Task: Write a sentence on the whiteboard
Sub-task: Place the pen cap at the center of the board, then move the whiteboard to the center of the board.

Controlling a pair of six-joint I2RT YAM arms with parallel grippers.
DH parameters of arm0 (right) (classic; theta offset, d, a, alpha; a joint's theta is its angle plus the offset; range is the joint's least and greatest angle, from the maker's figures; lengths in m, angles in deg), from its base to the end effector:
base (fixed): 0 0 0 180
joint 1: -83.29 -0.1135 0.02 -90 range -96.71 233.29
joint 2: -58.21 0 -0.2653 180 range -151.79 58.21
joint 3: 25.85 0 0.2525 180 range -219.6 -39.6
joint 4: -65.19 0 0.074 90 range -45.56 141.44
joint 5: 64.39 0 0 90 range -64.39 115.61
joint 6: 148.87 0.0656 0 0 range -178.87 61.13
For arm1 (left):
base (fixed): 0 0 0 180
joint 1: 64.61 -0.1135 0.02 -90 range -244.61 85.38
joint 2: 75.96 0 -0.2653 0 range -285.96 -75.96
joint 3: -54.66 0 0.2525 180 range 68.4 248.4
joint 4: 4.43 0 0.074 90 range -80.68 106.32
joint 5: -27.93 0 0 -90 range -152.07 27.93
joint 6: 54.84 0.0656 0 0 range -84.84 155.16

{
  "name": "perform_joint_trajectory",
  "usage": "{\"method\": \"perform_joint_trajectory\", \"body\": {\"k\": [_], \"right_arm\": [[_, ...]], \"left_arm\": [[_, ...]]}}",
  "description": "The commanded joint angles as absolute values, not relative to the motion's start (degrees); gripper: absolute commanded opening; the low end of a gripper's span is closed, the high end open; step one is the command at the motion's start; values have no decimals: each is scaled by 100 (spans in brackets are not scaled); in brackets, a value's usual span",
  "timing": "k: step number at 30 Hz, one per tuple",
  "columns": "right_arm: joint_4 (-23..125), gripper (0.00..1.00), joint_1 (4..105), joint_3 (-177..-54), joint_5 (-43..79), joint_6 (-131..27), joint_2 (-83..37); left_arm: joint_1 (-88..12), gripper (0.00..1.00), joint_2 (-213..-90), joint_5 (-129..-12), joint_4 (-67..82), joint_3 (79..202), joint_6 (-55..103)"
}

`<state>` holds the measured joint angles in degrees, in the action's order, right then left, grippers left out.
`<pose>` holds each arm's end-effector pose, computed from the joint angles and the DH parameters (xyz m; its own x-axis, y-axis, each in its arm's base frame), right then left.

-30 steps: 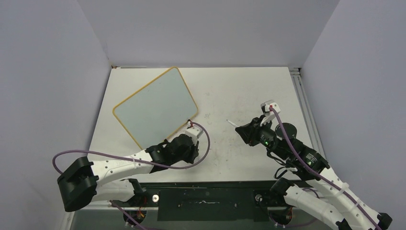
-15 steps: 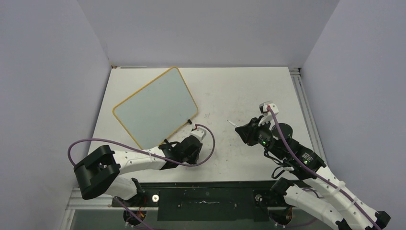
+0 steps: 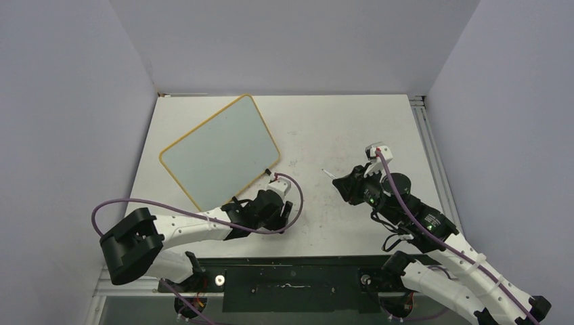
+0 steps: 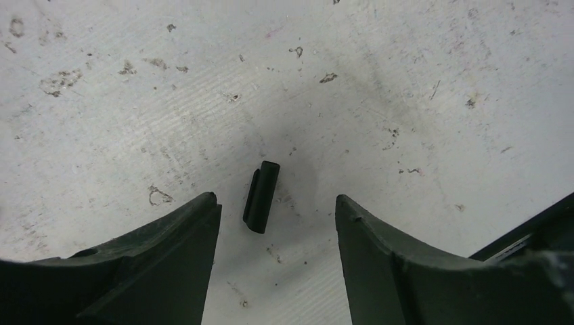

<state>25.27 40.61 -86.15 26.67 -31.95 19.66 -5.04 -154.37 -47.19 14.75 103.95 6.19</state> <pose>0.1329 0.1209 0.3289 -0.5054 0.1497 -0.8498 -0.4890 0.7617 0.4250 0.1557 -0.2318 0.1479 -0.6926 0.2548 -0.6749 0.4702 0.8689 -0.1545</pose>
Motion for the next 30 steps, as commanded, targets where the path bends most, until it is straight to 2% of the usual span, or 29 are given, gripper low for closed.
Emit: {"method": "perform_joint_trajectory", "body": {"k": [1,4,13,21,30], "right_arm": [[2843,5,4067,-8685,2907,-3175,2034],[2842,5,4068,-8738,3018,-3206,2044],[2939,5,4075,-8793,3206,-3322,2047],[3478,5,4060,-8714,2750,-3534,1828],[4030,5,3904,-8677,2267,-3606,1453]], "left_arm": [[-638,64,-14777,-4528,1721,10919,884],[-1107,67,-14247,-4816,2116,11137,1131],[-2618,68,-13181,-6137,3600,12141,1914],[-4658,69,-12825,-7322,4457,13137,2377],[-7266,70,-12667,-8777,4280,13668,2259]]}}
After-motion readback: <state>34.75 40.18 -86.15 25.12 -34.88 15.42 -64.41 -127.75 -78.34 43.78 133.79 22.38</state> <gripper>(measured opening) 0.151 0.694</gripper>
